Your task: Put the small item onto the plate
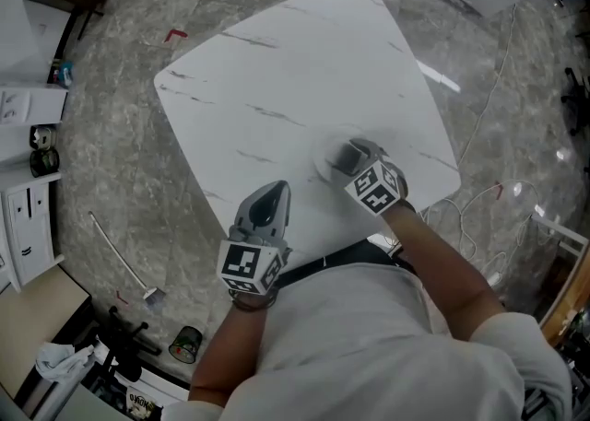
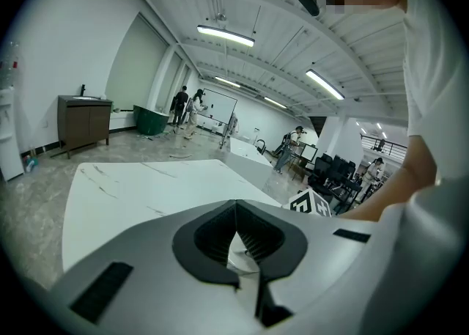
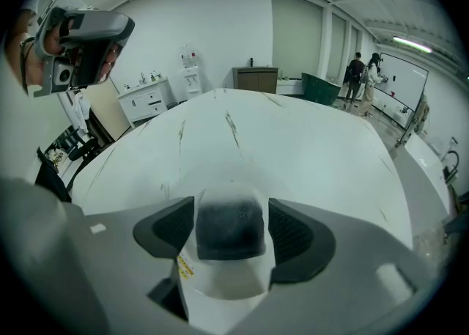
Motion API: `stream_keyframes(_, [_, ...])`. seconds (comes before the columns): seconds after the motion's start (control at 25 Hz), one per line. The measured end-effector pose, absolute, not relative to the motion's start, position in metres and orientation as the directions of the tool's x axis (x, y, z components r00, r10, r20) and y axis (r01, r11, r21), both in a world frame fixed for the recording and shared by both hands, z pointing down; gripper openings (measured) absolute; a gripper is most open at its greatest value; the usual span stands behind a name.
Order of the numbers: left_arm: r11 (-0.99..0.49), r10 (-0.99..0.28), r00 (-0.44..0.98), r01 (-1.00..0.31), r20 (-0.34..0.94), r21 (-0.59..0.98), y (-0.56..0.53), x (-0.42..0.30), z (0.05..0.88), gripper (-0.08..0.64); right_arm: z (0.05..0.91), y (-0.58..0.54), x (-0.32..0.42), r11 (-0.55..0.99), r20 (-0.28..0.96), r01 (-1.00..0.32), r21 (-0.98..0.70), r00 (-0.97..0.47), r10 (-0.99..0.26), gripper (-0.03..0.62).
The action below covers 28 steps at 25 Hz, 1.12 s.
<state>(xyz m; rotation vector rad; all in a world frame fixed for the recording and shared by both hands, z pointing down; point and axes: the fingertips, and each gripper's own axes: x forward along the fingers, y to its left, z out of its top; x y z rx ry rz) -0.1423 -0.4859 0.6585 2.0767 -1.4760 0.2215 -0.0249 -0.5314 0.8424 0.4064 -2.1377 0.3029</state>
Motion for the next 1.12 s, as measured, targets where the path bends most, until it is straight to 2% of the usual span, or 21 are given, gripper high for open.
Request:
stream_keyframes(0.24, [-0.27,-0.819,0.402,-0.9,0.409,0.343,-0.477,-0.155,0.631,0.006,0.792,-0.528,-0.031,0.888,0.792,-0.456,-0.053,-0.561,-0.24,0.294])
stream_keyframes(0.32, [-0.29,-0.811,0.42,-0.893,0.407,0.344,-0.472,-0.152,0.616,0.006,0.758,-0.522,-0.032,0.878,0.752,-0.477,-0.048,-0.596,-0.282,0.245])
stream_keyframes(0.4, [-0.323,-0.798,0.449,-0.882,0.402,0.344,-0.469,-0.15,0.6,0.006,0.711,-0.522,-0.035,0.863,0.683,-0.506,-0.006,-0.632,-0.365,0.145])
stream_keyframes(0.48, [-0.373,-0.795,0.482,-0.867,0.367,0.33,-0.476,-0.149,0.581,0.006,0.662,-0.529,-0.039,0.836,0.598,-0.546,0.045,-0.656,-0.461,0.076])
stream_keyframes(0.64, [-0.463,-0.792,0.543,-0.833,0.28,0.304,-0.478,-0.144,0.529,0.006,0.565,-0.525,-0.038,0.762,0.401,-0.647,0.018,-0.694,-0.598,0.003])
stream_keyframes(0.84, [-0.57,-0.767,0.619,-0.779,0.17,0.26,-0.468,-0.13,0.446,0.006,0.445,-0.497,-0.031,0.706,0.214,-0.708,0.0,-0.69,-0.692,0.003])
stream_keyframes(1.0, [-0.613,-0.774,0.629,-0.774,0.075,0.162,-0.453,-0.129,0.378,0.006,0.369,-0.465,-0.031,0.694,0.125,-0.72,0.031,-0.686,-0.717,0.003])
stream_keyframes(1.12, [-0.633,-0.763,0.646,-0.755,0.03,0.17,-0.445,-0.125,0.339,0.006,0.332,-0.445,-0.03,0.681,0.082,-0.73,0.066,-0.676,-0.733,0.003])
